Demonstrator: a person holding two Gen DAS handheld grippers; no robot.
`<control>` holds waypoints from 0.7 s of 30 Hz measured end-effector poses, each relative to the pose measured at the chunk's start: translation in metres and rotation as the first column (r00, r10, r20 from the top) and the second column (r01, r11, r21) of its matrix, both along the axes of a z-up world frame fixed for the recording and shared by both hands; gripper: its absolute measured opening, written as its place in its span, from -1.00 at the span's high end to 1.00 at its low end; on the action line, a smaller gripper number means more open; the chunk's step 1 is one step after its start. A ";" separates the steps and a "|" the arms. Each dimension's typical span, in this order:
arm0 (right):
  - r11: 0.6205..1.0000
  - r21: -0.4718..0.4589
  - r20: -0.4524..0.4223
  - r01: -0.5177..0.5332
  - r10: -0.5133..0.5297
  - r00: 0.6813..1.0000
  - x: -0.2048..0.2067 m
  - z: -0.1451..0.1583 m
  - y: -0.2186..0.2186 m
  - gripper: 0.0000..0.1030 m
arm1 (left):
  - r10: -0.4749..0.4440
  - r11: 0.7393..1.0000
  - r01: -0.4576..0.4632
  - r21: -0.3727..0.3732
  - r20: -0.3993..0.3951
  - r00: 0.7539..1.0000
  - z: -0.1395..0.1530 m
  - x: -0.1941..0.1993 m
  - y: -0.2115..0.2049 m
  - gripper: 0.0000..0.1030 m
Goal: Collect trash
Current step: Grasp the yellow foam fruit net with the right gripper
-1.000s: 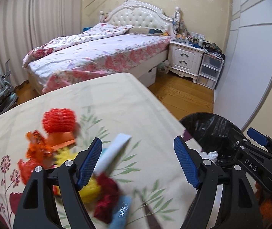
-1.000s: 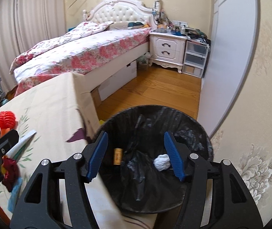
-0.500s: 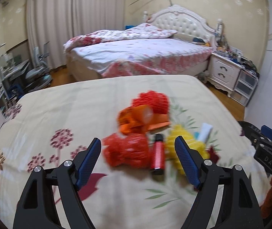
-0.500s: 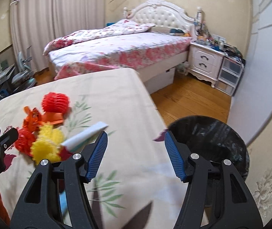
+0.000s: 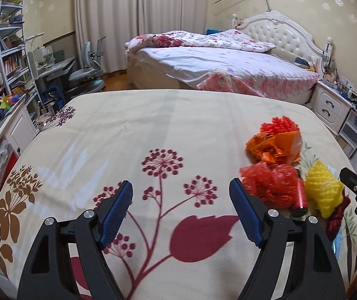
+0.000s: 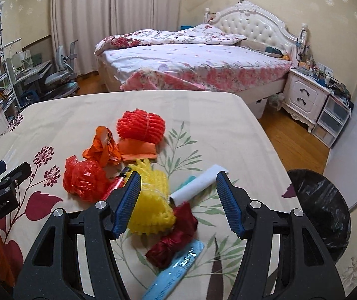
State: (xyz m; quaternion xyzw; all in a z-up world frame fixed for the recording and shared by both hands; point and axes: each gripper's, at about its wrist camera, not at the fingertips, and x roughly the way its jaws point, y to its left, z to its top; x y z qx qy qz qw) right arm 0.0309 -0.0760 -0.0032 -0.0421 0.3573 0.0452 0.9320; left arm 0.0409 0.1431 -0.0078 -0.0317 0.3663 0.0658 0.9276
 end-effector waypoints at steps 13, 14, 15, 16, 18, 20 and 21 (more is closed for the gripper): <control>0.998 -0.045 -0.095 -0.054 0.049 0.994 0.014 -0.030 0.032 -0.03 | 0.020 0.999 -0.021 -0.038 -0.030 0.999 -0.014 0.002 0.021 -0.50; 0.997 -0.050 -0.100 -0.054 0.049 0.994 0.015 -0.032 0.033 0.04 | 0.017 0.999 -0.018 -0.040 -0.030 0.999 -0.014 0.002 0.021 -0.50; 0.997 -0.054 -0.104 -0.057 0.051 0.993 0.015 -0.033 0.034 0.13 | 0.012 0.999 -0.013 -0.042 -0.031 0.999 -0.014 0.002 0.020 -0.50; 0.997 -0.055 -0.104 -0.059 0.053 0.993 0.015 -0.033 0.035 0.15 | 0.007 0.999 -0.009 -0.043 -0.031 0.999 -0.015 0.002 0.019 -0.50; 0.997 -0.056 -0.096 -0.058 0.053 0.994 0.015 -0.031 0.036 0.17 | -0.001 0.999 0.000 -0.045 -0.033 0.999 -0.016 0.002 0.016 -0.50; 0.997 -0.044 -0.089 -0.059 0.055 0.994 0.014 -0.027 0.035 0.18 | -0.011 0.999 0.009 -0.046 -0.034 0.999 -0.016 0.003 0.013 -0.50; 0.998 -0.041 -0.081 -0.057 0.054 0.995 0.013 -0.025 0.035 0.19 | -0.016 0.999 0.014 -0.048 -0.035 0.999 -0.016 0.003 0.011 -0.50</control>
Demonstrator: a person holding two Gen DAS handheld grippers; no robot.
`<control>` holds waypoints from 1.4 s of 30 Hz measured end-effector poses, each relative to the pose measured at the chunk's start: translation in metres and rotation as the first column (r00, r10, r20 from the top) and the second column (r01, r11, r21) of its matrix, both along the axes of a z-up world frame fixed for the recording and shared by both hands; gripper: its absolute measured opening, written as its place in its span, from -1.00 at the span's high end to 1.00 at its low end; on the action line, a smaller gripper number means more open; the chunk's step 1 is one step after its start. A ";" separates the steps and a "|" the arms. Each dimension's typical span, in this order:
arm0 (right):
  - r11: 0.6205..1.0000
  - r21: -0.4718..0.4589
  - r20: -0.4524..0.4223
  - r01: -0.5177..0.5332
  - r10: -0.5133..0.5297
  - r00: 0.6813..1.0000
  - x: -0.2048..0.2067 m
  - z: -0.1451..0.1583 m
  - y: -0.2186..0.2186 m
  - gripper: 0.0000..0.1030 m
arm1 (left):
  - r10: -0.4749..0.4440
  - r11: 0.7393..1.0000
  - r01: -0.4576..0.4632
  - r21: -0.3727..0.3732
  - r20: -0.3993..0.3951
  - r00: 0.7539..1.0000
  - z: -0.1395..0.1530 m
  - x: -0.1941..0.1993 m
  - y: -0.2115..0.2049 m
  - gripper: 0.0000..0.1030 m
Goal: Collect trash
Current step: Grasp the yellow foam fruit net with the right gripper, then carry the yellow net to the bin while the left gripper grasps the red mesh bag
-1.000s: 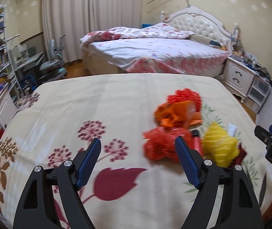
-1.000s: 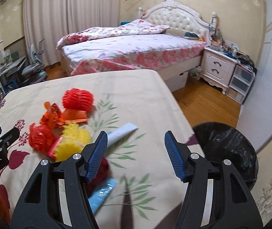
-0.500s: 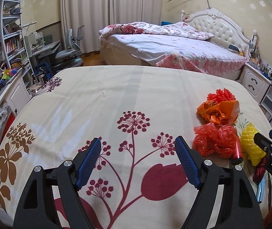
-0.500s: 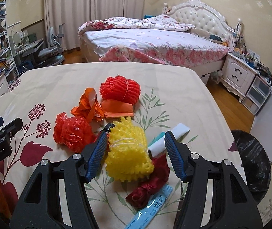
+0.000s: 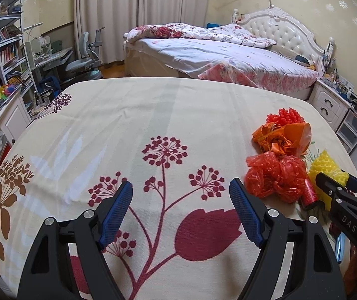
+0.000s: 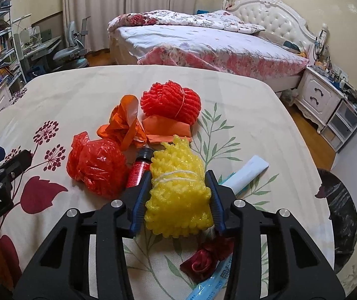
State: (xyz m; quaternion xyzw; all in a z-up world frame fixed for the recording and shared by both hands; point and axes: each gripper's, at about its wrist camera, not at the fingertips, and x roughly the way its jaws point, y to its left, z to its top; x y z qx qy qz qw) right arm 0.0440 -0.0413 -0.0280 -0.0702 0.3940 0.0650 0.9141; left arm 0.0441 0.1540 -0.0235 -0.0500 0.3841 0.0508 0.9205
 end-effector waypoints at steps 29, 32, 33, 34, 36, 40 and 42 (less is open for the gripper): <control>0.955 0.089 0.065 0.282 -0.288 0.955 -0.014 0.017 -0.148 0.18 | -0.157 0.987 0.159 0.039 -0.039 0.987 -0.006 0.035 -0.097 -0.61; 0.953 0.094 0.054 0.287 -0.293 0.955 -0.013 0.011 -0.153 0.18 | -0.161 0.986 0.164 0.038 -0.069 0.985 -0.012 0.041 -0.098 -0.61; 0.953 0.096 0.050 0.288 -0.294 0.955 -0.013 0.010 -0.155 0.18 | -0.160 0.986 0.163 0.034 -0.079 0.984 -0.014 0.042 -0.097 -0.61; 0.953 0.097 0.047 0.288 -0.294 0.955 -0.014 0.008 -0.155 0.18 | -0.160 0.986 0.163 0.028 -0.087 0.983 -0.015 0.043 -0.097 -0.61; 0.952 0.100 0.042 0.289 -0.295 0.955 -0.014 0.005 -0.157 0.18 | -0.160 0.987 0.162 0.018 -0.091 0.983 -0.016 0.044 -0.096 -0.61; 0.952 0.102 0.035 0.289 -0.294 0.955 -0.014 0.001 -0.158 0.18 | -0.175 0.984 0.177 0.003 -0.100 0.979 -0.017 0.042 -0.095 -0.37; 0.952 0.101 0.033 0.289 -0.294 0.955 -0.014 0.000 -0.158 0.18 | -0.184 0.983 0.185 0.007 -0.092 0.979 -0.017 0.040 -0.095 -0.30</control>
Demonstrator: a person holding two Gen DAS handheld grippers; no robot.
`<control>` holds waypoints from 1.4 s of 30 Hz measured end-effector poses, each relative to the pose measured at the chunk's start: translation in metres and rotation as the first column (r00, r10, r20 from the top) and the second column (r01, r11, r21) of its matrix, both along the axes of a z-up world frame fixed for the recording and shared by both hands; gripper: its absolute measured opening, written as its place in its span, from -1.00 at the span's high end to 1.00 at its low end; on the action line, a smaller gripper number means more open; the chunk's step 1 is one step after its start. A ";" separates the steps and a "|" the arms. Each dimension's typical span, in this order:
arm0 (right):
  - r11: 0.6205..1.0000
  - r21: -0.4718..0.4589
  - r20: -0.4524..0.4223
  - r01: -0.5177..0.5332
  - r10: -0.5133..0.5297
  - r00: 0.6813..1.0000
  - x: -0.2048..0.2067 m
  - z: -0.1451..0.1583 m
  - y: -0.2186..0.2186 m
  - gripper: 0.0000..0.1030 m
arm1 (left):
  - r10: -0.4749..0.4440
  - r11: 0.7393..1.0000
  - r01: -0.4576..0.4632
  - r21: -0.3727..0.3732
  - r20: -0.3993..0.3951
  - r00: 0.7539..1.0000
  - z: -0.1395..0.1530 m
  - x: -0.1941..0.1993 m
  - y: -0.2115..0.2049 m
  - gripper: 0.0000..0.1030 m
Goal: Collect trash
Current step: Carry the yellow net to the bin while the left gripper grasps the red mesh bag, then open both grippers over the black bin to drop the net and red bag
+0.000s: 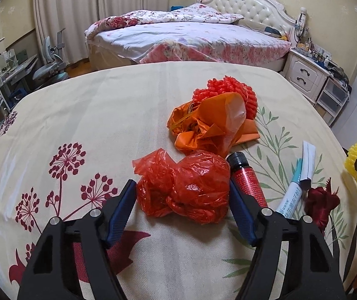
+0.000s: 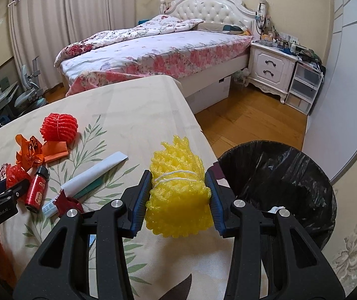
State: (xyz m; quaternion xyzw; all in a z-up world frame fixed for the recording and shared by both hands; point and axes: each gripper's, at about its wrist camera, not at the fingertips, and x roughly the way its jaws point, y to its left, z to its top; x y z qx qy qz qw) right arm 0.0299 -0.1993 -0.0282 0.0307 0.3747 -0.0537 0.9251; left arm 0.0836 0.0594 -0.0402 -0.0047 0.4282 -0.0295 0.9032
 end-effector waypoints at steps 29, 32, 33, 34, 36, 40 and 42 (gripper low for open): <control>0.984 -0.028 0.047 0.177 -0.176 0.983 -0.041 0.018 -0.071 0.18 | -0.307 0.946 0.321 -0.044 0.200 0.931 0.062 -0.046 -0.112 -0.19; 0.977 -0.033 0.049 0.208 -0.207 0.977 -0.045 0.017 -0.085 0.18 | -0.349 0.930 0.365 -0.042 0.205 0.914 0.061 -0.041 -0.139 -0.19; 0.976 -0.033 0.049 0.216 -0.214 0.975 -0.046 0.016 -0.088 0.18 | -0.362 0.925 0.378 -0.042 0.208 0.909 0.061 -0.040 -0.148 -0.19; 0.974 -0.032 0.050 0.225 -0.223 0.973 -0.047 0.016 -0.092 0.18 | -0.375 0.920 0.391 -0.039 0.208 0.903 0.060 -0.038 -0.157 -0.19; 0.970 -0.031 0.052 0.241 -0.239 0.970 -0.049 0.014 -0.099 0.18 | -0.395 0.911 0.411 -0.038 0.208 0.895 0.058 -0.034 -0.171 -0.19; 0.962 -0.024 0.054 0.271 -0.270 0.961 -0.048 0.012 -0.114 0.18 | -0.420 0.901 0.433 -0.021 0.209 0.883 0.053 -0.028 -0.195 -0.19; 0.958 -0.021 0.051 0.286 -0.285 0.957 -0.047 0.009 -0.122 0.18 | -0.430 0.897 0.442 -0.015 0.201 0.880 0.050 -0.023 -0.206 -0.19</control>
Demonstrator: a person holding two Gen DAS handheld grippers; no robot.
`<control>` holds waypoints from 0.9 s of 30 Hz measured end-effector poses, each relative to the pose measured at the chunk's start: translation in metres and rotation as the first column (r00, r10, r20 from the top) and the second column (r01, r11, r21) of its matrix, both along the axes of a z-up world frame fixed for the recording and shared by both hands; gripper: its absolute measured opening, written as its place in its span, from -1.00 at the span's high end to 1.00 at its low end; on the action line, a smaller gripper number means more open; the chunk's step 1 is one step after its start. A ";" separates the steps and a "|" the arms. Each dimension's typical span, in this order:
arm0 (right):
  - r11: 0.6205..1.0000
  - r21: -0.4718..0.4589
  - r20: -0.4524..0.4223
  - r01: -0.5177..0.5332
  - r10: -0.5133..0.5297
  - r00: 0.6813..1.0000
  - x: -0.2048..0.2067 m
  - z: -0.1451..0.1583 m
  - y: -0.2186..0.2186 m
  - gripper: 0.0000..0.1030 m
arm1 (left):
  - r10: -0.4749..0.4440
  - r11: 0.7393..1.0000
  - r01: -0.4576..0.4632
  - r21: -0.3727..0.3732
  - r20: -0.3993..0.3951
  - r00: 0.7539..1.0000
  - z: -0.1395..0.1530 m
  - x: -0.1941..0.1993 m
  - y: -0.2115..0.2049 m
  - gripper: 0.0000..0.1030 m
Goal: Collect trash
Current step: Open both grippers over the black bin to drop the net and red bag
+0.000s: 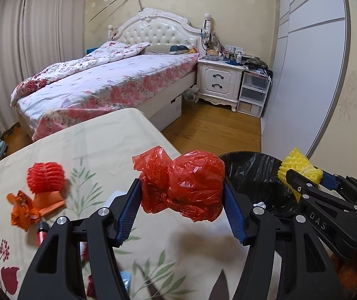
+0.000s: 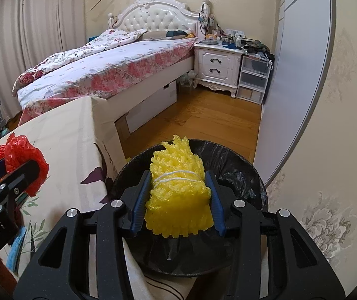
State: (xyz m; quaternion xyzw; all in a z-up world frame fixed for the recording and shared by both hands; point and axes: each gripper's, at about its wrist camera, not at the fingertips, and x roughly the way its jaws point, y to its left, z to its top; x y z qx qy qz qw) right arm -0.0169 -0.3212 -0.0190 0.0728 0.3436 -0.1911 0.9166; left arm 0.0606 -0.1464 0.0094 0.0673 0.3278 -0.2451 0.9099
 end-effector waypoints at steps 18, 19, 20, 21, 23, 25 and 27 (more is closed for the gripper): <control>0.996 0.047 -0.022 0.082 -0.081 0.996 0.012 -0.022 -0.040 0.18 | -0.070 0.994 0.071 0.082 -0.021 0.997 -0.025 0.027 -0.068 -0.19; 0.995 0.050 -0.023 0.084 -0.083 0.996 0.013 -0.023 -0.042 0.18 | -0.072 0.994 0.074 0.085 -0.022 0.997 -0.025 0.028 -0.070 -0.19; 0.995 0.051 -0.024 0.086 -0.085 0.996 0.013 -0.024 -0.043 0.18 | -0.074 0.993 0.076 0.087 -0.022 0.997 -0.026 0.030 -0.072 -0.19; 0.995 0.051 -0.025 0.087 -0.086 0.996 0.014 -0.024 -0.042 0.18 | -0.076 0.993 0.078 0.091 -0.021 0.997 -0.026 0.031 -0.074 -0.19; 0.995 0.053 -0.026 0.089 -0.088 0.996 0.015 -0.025 -0.045 0.18 | -0.081 0.992 0.082 0.094 -0.020 0.997 -0.027 0.032 -0.077 -0.19; 0.994 0.055 -0.026 0.093 -0.092 0.995 0.016 -0.026 -0.047 0.18 | -0.084 0.992 0.085 0.095 -0.019 0.996 -0.028 0.033 -0.080 -0.22; 0.993 0.057 -0.025 0.100 -0.099 0.995 0.016 -0.026 -0.048 0.17 | -0.085 0.992 0.087 0.096 -0.024 0.996 -0.029 0.033 -0.083 -0.29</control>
